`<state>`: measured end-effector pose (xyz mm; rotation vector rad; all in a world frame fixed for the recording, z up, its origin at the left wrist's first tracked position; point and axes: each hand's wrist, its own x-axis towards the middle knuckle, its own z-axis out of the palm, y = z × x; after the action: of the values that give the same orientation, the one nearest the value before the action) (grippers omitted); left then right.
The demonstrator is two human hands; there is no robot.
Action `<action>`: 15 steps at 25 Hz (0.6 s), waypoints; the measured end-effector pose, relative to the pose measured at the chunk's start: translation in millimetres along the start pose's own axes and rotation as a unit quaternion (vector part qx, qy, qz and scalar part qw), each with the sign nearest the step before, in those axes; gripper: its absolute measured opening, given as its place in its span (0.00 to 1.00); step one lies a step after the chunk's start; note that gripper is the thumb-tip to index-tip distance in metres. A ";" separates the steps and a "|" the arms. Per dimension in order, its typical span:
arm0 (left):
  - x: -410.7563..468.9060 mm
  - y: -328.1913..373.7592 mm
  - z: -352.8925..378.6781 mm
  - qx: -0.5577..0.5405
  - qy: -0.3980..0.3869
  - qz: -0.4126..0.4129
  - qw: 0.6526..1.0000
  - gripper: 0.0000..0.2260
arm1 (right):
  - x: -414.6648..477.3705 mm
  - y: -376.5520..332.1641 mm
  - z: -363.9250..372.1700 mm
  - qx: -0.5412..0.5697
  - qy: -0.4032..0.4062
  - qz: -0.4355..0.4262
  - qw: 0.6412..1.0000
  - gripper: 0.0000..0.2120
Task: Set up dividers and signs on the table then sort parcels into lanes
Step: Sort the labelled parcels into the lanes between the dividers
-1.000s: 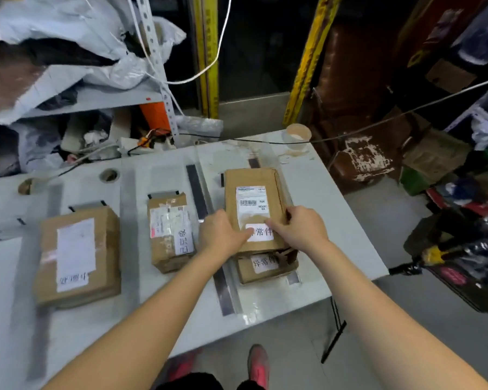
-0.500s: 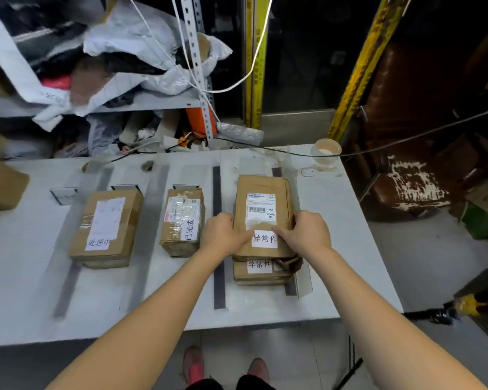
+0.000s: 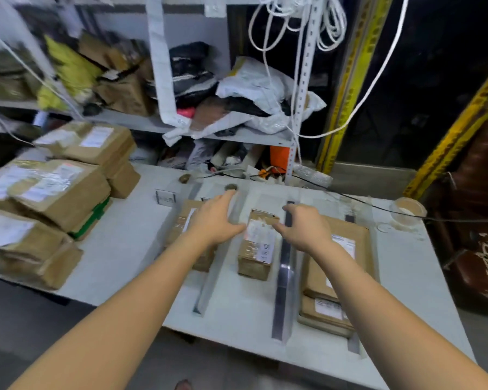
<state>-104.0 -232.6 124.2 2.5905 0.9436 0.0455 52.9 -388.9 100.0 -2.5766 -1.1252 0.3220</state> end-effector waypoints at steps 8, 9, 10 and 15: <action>-12.2 -196.0 -97.9 0.111 0.052 -0.022 0.992 0.35 | 47.8 -207.4 44.6 -0.056 -0.016 -0.088 0.994 0.30; -14.7 -226.2 -113.3 0.119 0.054 -0.030 0.991 0.35 | 52.7 -239.4 52.4 -0.058 -0.019 -0.092 0.994 0.31; -17.1 -252.0 -127.8 0.128 0.059 -0.037 0.989 0.35 | 57.2 -268.1 58.9 -0.062 -0.020 -0.097 0.993 0.31; -22.8 -360.1 -180.8 0.154 0.075 -0.067 0.983 0.33 | 83.2 -381.0 86.7 -0.057 -0.028 -0.111 0.992 0.31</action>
<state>-371.1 67.3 163.3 2.8272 1.2678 0.0647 -175.7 -65.6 152.9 -2.5197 -1.4740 0.2853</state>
